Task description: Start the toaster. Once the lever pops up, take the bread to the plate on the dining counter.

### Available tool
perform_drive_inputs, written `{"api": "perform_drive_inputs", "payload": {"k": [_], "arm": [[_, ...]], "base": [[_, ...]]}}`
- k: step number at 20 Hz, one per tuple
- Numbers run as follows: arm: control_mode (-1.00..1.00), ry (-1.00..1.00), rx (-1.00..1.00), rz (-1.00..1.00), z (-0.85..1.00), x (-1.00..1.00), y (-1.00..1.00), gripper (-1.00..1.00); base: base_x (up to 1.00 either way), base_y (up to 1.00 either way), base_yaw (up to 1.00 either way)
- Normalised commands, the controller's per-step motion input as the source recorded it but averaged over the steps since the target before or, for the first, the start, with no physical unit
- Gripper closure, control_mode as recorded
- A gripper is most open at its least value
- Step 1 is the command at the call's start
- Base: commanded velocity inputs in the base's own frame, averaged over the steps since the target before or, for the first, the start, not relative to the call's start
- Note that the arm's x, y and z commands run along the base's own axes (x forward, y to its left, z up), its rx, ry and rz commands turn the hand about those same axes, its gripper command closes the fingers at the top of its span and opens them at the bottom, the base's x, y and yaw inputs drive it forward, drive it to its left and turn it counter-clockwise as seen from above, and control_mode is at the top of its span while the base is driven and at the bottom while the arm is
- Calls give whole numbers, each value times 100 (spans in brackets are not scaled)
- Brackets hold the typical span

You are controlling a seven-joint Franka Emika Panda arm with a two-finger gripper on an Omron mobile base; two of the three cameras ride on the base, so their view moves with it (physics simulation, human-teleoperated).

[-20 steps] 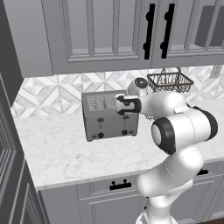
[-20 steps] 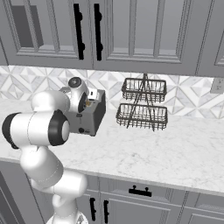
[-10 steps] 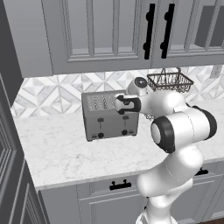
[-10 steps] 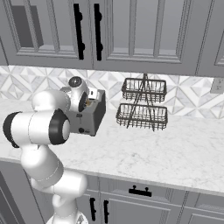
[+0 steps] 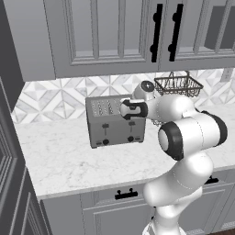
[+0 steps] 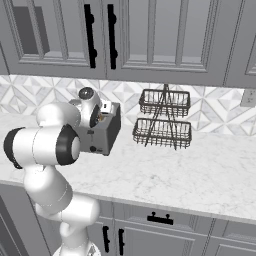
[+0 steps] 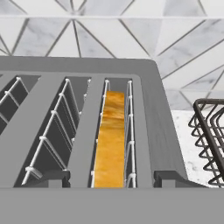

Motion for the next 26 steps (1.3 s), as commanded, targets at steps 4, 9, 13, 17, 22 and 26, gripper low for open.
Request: {"api": "perform_drive_inputs", "payload": {"k": [4, 9, 13, 17, 22, 26], "arm": [[-100, 0, 0, 0, 0, 0, 0, 100], [-100, 0, 0, 0, 0, 0, 0, 100], [-100, 0, 0, 0, 0, 0, 0, 100], [-100, 0, 0, 0, 0, 0, 0, 100], [-100, 0, 0, 0, 0, 0, 0, 100], [-100, 0, 0, 0, 0, 0, 0, 100]], "base": [[0, 0, 0], [0, 0, 0], [0, 0, 0], [0, 0, 0], [0, 0, 0], [0, 0, 0]]}}
